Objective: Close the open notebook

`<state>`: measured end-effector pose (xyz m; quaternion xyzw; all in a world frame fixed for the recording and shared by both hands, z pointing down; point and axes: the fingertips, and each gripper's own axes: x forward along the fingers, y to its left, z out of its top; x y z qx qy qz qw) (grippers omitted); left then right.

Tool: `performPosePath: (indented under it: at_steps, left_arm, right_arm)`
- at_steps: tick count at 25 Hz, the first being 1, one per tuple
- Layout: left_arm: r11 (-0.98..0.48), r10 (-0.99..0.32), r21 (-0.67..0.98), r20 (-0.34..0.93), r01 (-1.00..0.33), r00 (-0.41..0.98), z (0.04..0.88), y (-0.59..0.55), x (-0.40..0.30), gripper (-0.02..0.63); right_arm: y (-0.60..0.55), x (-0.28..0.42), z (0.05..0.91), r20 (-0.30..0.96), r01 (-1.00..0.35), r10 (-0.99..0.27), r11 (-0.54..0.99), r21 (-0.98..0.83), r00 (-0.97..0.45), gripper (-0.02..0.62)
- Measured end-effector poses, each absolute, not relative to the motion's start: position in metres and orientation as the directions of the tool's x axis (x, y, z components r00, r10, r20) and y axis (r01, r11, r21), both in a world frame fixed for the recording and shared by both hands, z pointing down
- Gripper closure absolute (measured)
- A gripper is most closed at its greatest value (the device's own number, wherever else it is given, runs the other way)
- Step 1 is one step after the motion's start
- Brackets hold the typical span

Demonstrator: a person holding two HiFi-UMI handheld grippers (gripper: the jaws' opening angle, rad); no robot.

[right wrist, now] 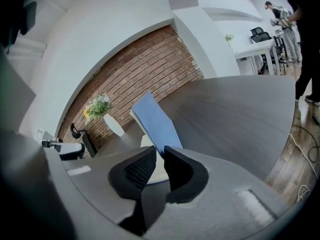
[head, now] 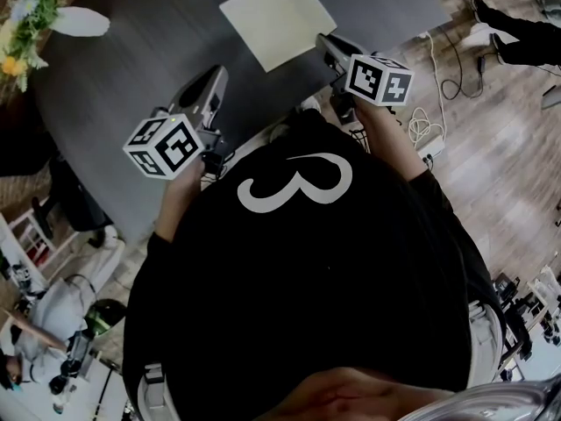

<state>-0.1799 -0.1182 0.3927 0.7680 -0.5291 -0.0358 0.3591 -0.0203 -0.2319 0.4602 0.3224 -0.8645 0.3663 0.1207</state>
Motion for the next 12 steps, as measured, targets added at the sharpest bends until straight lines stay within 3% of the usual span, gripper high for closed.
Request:
performPosePath:
  at_steps: [12]
  left_arm:
    - [-0.17, -0.851, 0.581, 0.32, -0.796, 0.416, 0.392, -0.106, -0.195, 0.594]
  right_arm:
    - [-0.216, -0.038, 0.469, 0.514, -0.655, -0.451, 0.677, -0.336, -0.73, 0.535]
